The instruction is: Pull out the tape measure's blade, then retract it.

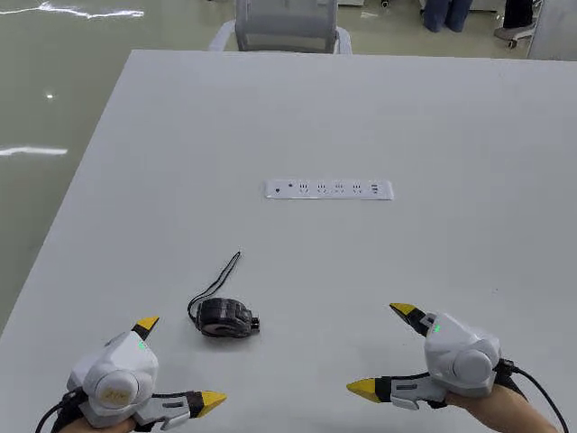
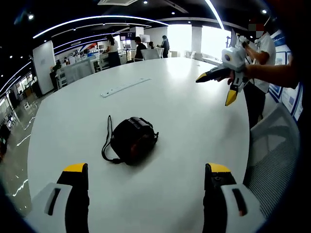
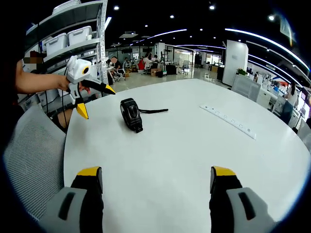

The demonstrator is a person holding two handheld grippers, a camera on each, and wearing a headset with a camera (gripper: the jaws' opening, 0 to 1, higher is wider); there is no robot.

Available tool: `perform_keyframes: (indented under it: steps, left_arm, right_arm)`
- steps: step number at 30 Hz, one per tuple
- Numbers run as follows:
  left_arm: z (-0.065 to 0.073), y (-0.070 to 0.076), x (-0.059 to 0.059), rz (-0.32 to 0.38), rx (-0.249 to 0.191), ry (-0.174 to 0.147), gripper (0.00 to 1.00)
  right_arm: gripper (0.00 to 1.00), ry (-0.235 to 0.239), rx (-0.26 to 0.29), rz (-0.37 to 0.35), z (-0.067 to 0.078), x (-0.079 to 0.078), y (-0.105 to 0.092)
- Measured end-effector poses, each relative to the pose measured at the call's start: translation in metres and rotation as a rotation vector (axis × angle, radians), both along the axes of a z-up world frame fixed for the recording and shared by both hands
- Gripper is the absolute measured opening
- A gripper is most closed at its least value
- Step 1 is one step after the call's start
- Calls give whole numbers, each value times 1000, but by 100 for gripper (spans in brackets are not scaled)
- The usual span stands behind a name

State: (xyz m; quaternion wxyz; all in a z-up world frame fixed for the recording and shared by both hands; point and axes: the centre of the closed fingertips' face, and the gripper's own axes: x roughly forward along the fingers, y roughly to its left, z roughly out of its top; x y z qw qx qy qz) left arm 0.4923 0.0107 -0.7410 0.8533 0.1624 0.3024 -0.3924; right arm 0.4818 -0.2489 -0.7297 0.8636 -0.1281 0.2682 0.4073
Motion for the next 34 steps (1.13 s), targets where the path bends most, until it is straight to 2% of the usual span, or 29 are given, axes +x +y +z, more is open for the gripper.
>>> perform_keyframes:
  steps: [7,21,28,34]
  left_arm:
    - [0,6,0,-5,-1,9,99]
    - [3,15,0,-21,-2,5,99]
    - [2,21,1,-12,5,5,99]
    - [6,20,5,-14,1,-1,99]
  right_arm:
    - [94,4,-1,-15,-1,-3,-12]
    - [94,-17,9,-28,7,-8,-24]
    - [95,-22,23,-33,11,-11,-25]
    - [96,-29,27,-32,15,-14,-21]
